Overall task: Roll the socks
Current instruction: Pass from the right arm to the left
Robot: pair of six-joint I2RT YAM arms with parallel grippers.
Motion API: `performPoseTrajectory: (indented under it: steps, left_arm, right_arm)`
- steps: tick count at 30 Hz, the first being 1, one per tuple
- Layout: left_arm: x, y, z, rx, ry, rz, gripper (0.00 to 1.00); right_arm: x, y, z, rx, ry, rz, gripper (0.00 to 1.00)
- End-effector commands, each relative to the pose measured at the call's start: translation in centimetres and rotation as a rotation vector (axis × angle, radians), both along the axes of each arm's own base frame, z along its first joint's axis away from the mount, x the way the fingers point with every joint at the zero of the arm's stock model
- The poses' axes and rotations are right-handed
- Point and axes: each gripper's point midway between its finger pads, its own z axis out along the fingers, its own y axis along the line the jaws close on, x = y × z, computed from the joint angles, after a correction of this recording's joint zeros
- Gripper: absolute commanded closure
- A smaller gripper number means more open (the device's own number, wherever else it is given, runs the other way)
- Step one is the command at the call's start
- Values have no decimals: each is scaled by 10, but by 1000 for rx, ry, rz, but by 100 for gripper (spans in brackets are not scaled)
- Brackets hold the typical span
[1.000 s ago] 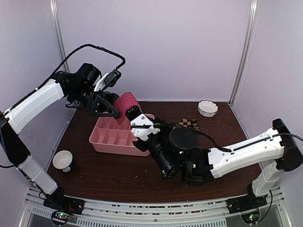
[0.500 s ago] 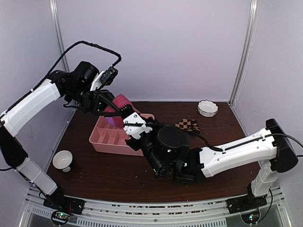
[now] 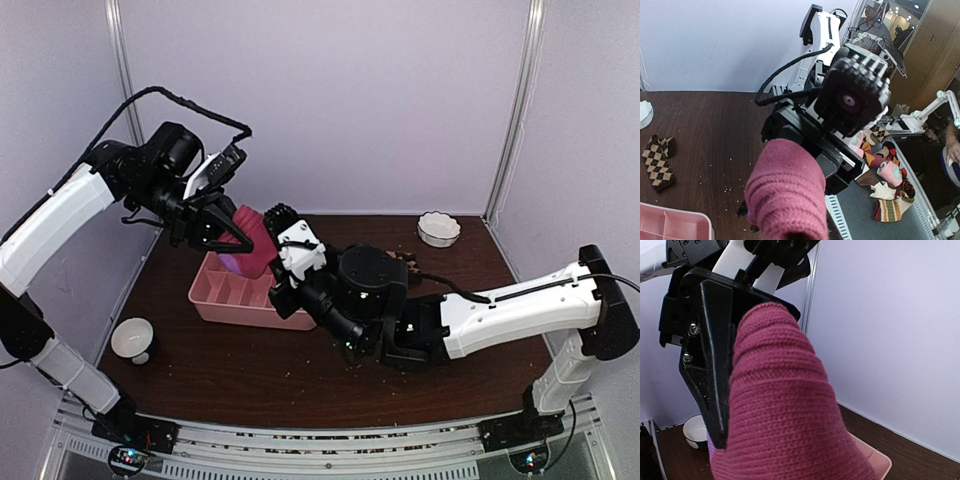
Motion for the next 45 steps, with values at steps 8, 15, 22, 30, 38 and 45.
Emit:
performPoseTrajectory:
  steps: [8, 15, 22, 30, 38, 45]
  left_arm:
    - [19, -2, -8, 99, -148, 110, 2]
    - [19, -1, -14, 113, -137, 120, 2]
    - [5, 6, -5, 96, -151, 89, 2]
    - [8, 12, 29, 47, -151, 103, 2]
    - [26, 12, 25, 5, 35, 100, 2]
    - [21, 12, 19, -1, 59, 76, 2]
  right_arm:
    - [-44, 25, 17, 74, 81, 329, 100]
    - [-34, 15, 20, 88, 70, 273, 100]
    - [-2, -24, 21, 124, 55, 99, 100]
    - [-14, -15, 19, 57, 39, 191, 100]
    - [-25, -2, 16, 17, 45, 258, 100]
    - [-38, 22, 11, -36, 65, 358, 100]
